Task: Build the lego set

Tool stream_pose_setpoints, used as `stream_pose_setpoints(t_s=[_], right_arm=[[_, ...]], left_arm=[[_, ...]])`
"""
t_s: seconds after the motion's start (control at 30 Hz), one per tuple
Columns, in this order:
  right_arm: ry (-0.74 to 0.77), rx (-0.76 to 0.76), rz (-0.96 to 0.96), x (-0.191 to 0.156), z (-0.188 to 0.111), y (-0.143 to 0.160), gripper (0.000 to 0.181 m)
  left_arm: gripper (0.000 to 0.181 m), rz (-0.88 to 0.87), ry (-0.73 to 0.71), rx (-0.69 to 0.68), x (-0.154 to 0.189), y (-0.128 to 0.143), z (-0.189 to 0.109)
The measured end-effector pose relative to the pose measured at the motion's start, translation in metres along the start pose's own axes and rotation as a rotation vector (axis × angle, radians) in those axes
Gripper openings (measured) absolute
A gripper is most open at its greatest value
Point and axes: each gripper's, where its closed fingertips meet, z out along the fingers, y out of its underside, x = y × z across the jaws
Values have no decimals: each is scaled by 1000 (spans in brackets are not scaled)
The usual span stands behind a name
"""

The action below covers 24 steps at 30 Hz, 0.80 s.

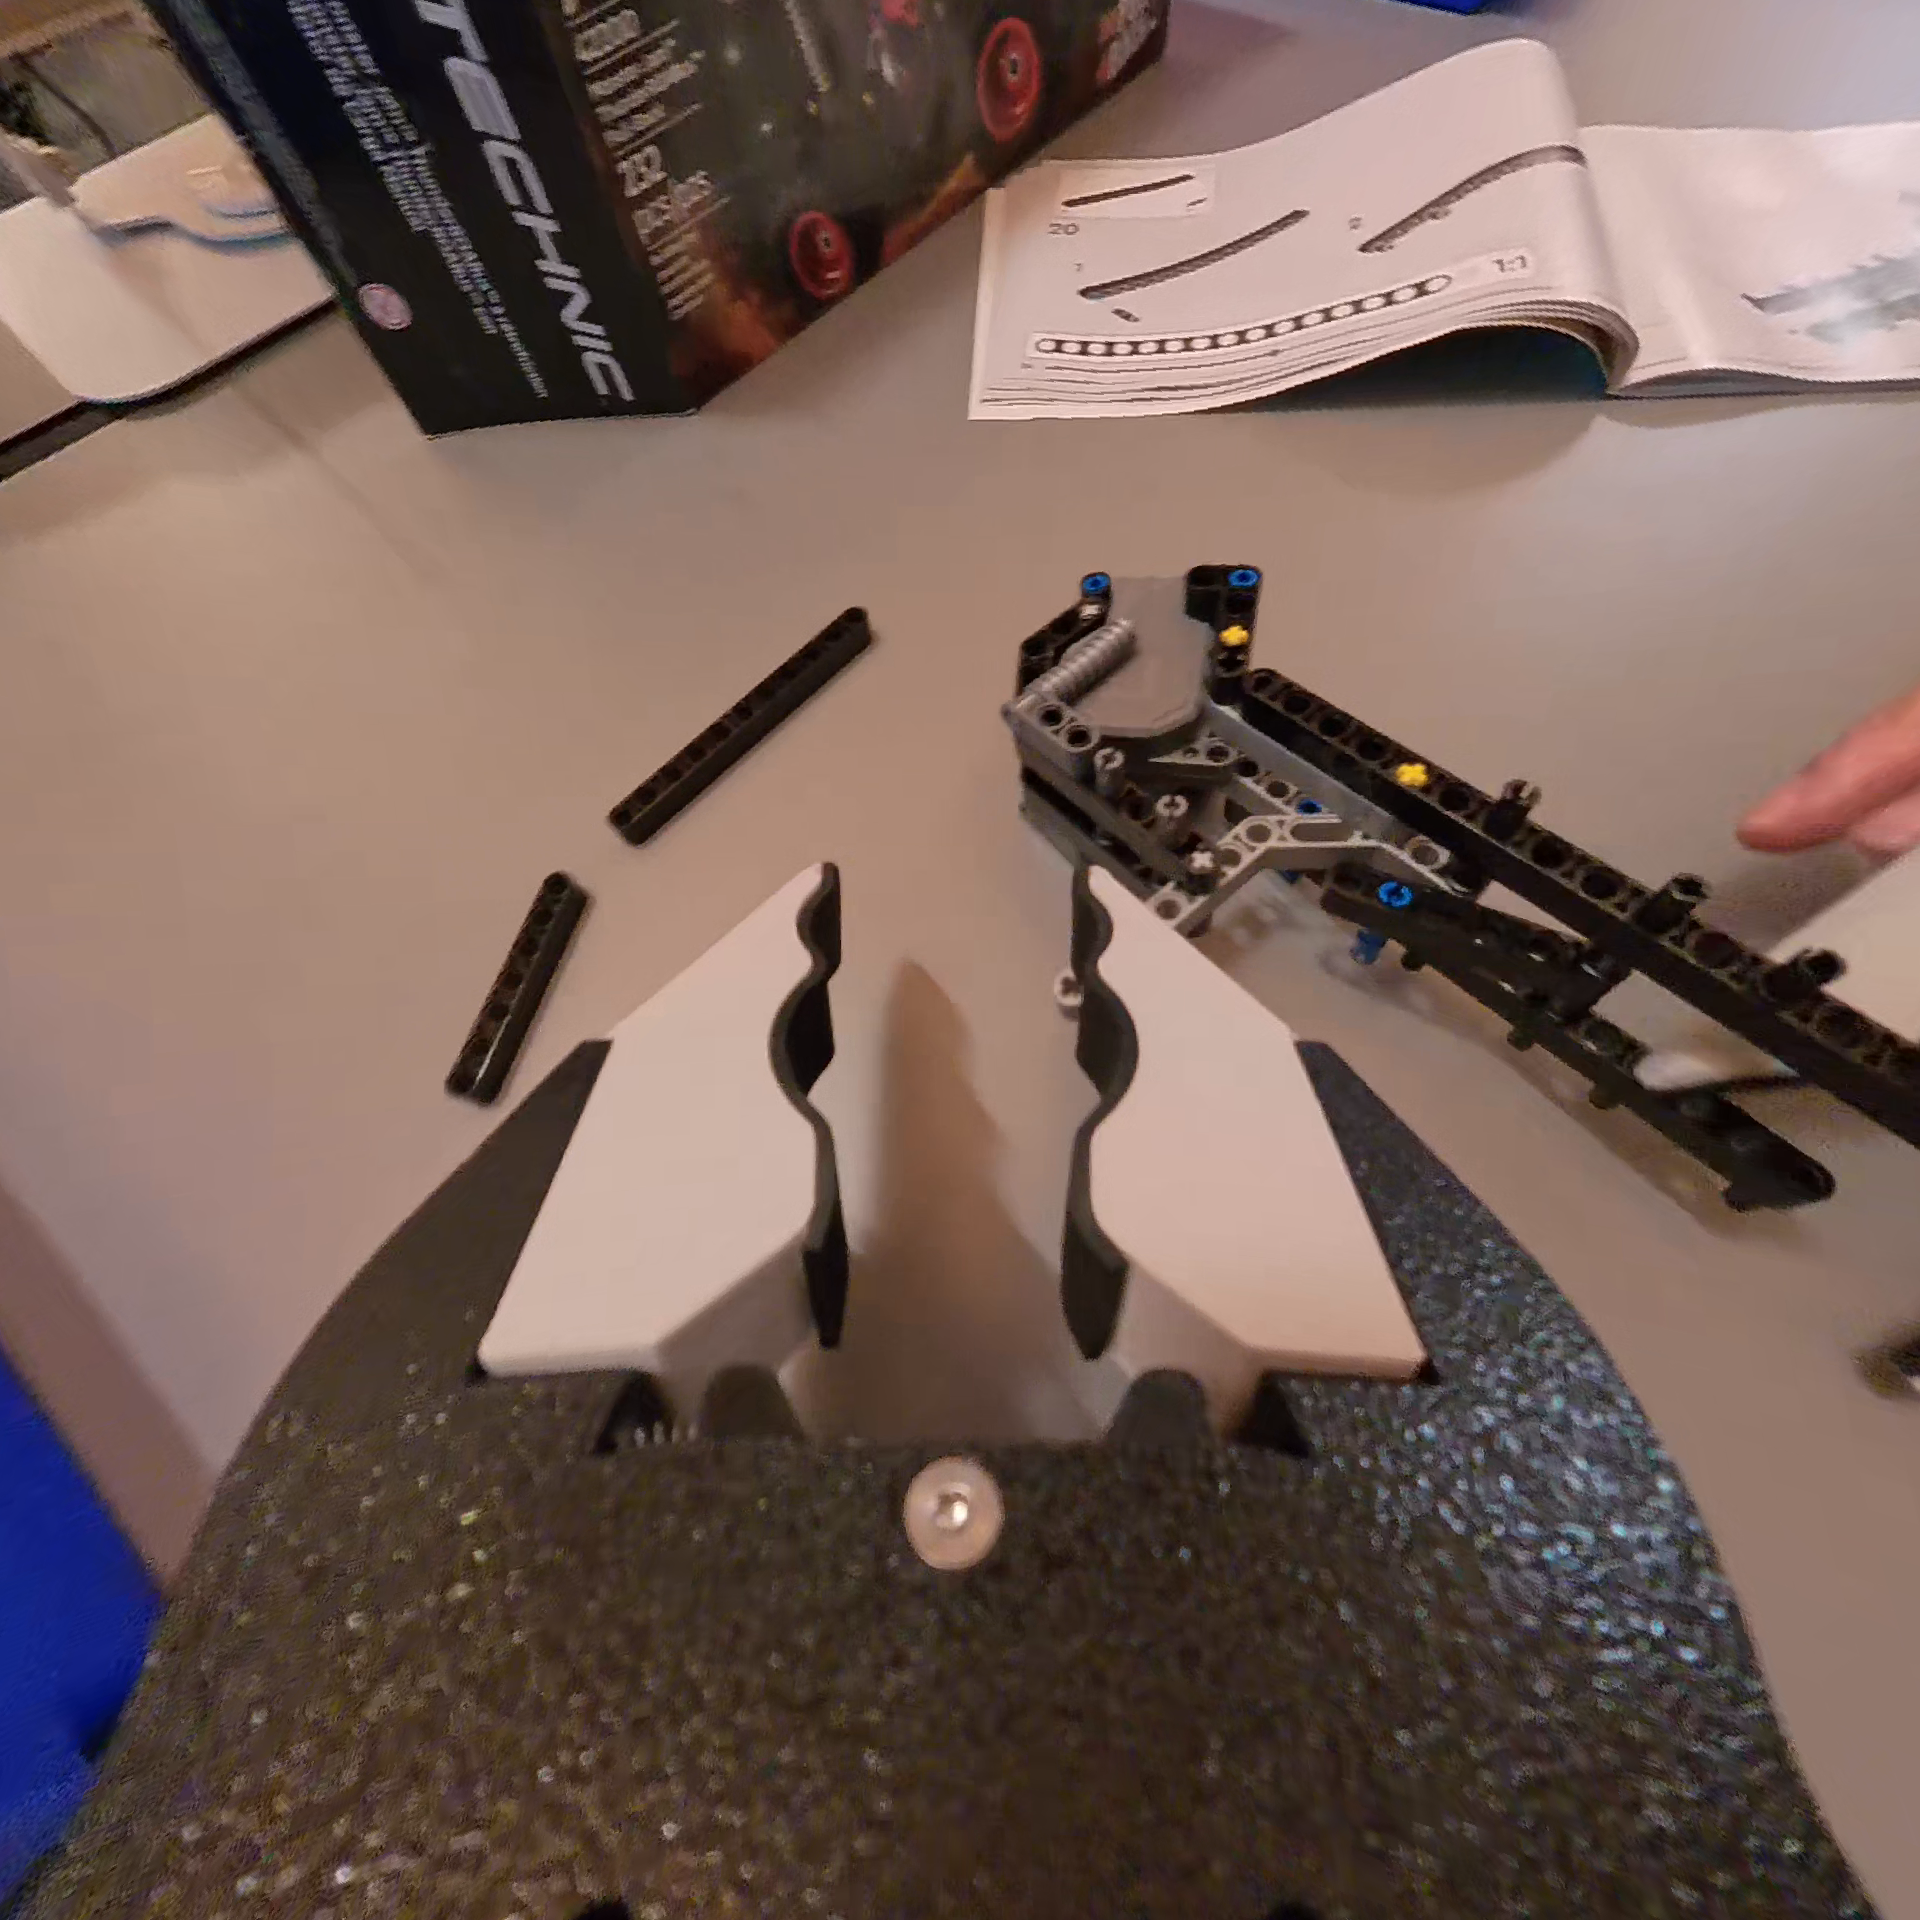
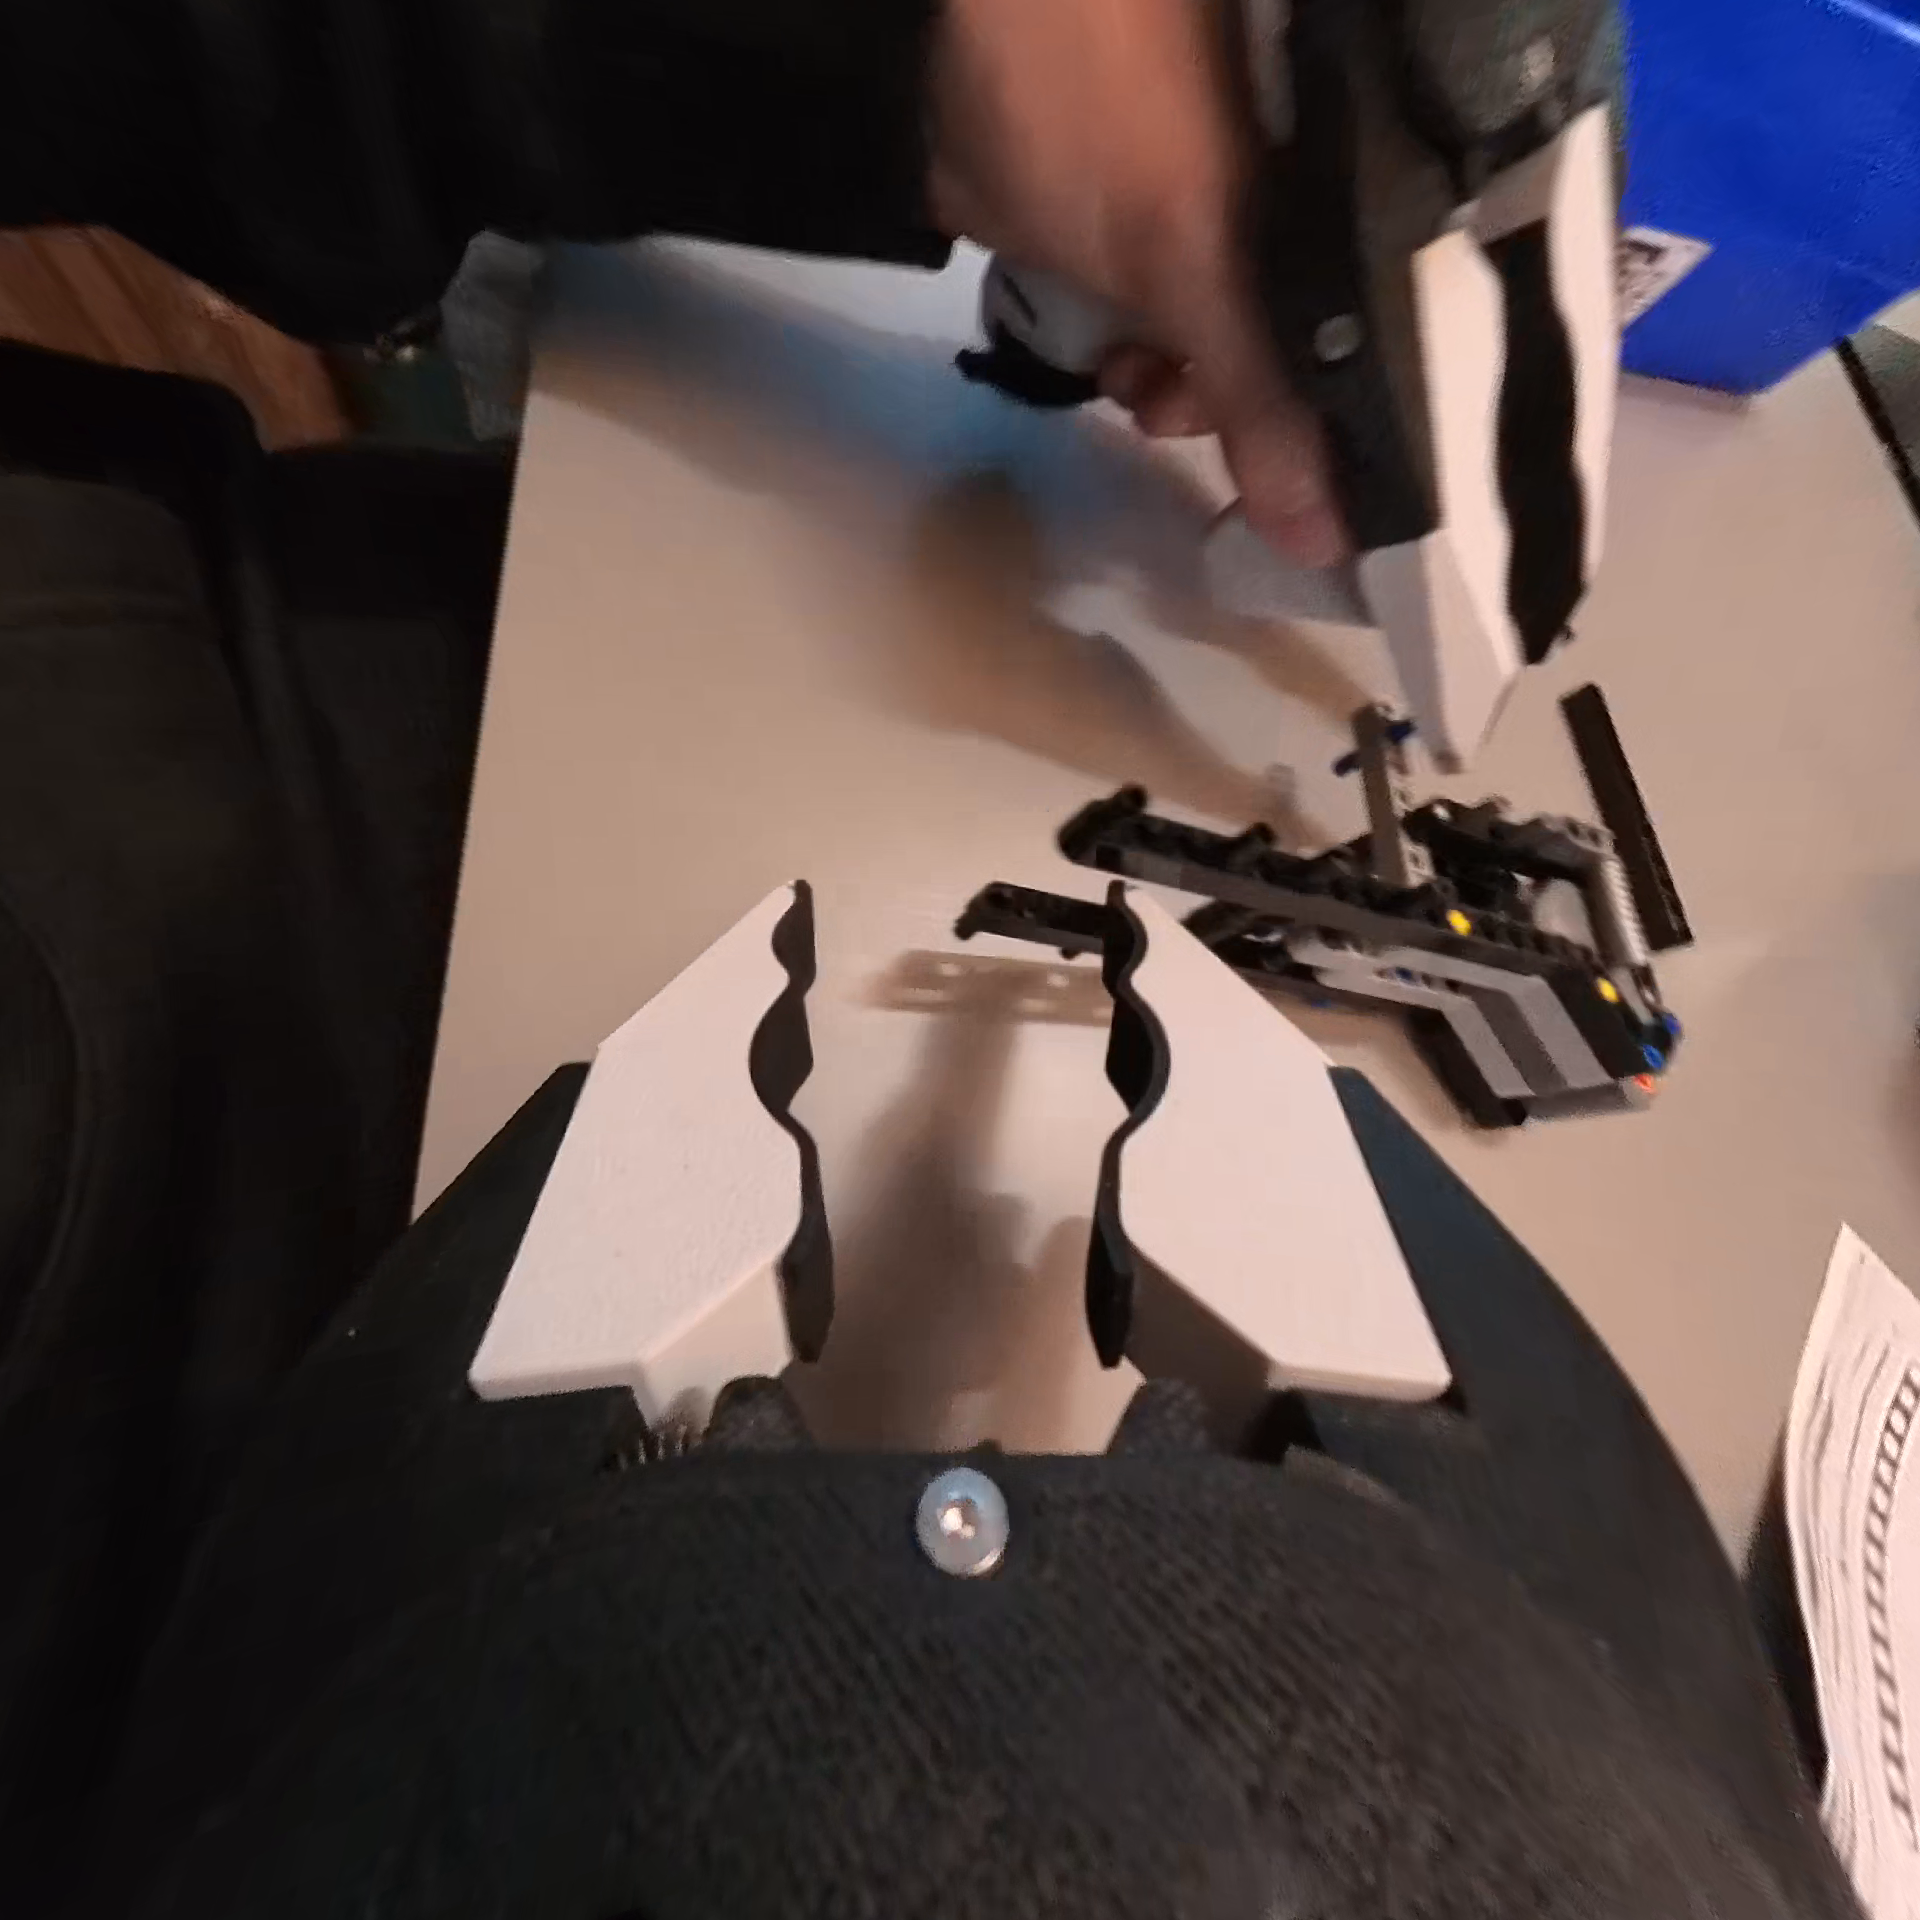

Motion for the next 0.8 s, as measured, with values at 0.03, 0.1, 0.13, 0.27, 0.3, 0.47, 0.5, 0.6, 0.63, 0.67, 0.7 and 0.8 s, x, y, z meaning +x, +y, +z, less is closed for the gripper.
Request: stream_pose_setpoints(t_s=[0.03,0.1,0.13,0.27,0.3,0.47,0.5,0.6,0.63,0.67,0.7,0.8], right_arm=[[-8,-13,-23,-3,1,1,57],[-10,-7,-27,-1,-5,2,56],[-26,8,-13,0,-11,3,55],[58,21,58,32,-43,23,53],[105,3,90,45,-51,35,53],[377,-34,190,113,-75,81,58],[375,-29,184,119,-71,81,61],[275,46,126,135,-51,61,67],[213,85,114,138,-41,50,71],[140,116,109,139,-30,40,74],[69,136,115,140,-20,32,77],[-84,85,123,136,6,29,86]], left_arm=[[42,-12,-12,5,-3,1,-4],[43,-35,-28,14,-7,3,-13],[43,-46,-36,18,-8,4,-19],[57,-122,26,86,12,-4,-41],[64,-145,58,101,22,-7,-46],[90,-188,125,101,75,-13,-56],[95,-179,125,72,86,-11,-54],[102,-137,98,-30,111,0,-45],[103,-118,67,-60,112,4,-41],[102,-105,32,-77,112,6,-37],[96,-95,14,-91,113,9,-33],[74,-103,-25,-145,108,21,-26]])
